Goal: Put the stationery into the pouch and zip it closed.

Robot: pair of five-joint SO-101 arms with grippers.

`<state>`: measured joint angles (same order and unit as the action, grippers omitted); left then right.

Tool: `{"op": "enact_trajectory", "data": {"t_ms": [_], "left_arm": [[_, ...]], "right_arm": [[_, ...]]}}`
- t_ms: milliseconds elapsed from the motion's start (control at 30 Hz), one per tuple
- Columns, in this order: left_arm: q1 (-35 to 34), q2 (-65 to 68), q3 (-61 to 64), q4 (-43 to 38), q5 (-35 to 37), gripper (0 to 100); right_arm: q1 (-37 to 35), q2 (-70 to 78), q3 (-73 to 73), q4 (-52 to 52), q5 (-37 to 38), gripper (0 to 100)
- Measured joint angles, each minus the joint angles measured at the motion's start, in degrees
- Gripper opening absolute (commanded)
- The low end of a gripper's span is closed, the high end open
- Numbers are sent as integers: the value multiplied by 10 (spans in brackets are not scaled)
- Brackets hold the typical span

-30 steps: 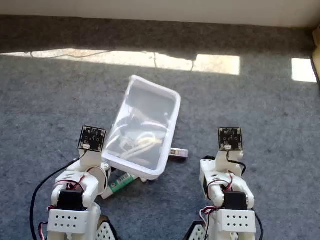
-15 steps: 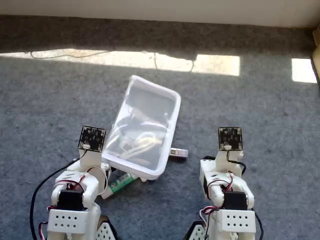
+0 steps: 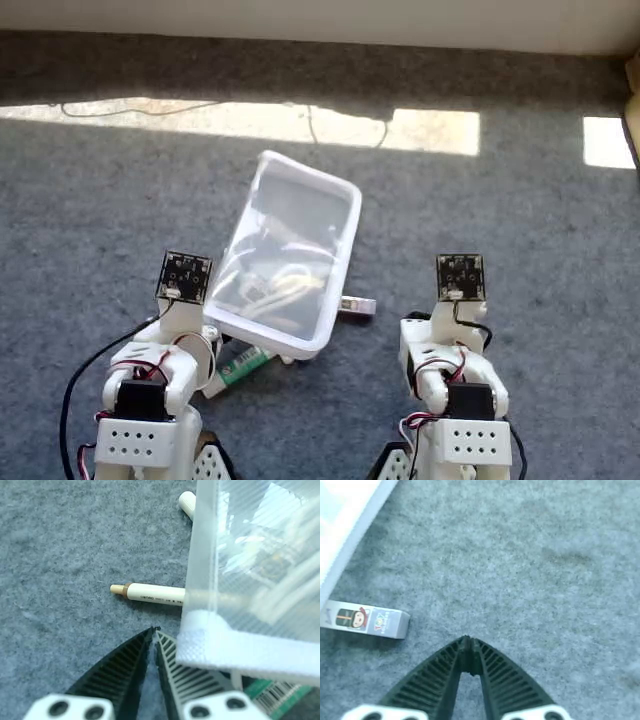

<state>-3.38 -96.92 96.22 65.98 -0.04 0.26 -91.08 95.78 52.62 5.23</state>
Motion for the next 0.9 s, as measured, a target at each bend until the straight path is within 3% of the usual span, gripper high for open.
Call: {"op": "enact_trajectory", "data": {"t_ms": [500,700,900], "left_arm": [[0,0,0,0,0,7],[-40,0,-18,0,-1,7],[-46,0,-68,0,-66,8]], "right_arm": [[0,0,0,0,0,5],[0,0,0,0,0,5],[0,0,0,0,0,5]]}}
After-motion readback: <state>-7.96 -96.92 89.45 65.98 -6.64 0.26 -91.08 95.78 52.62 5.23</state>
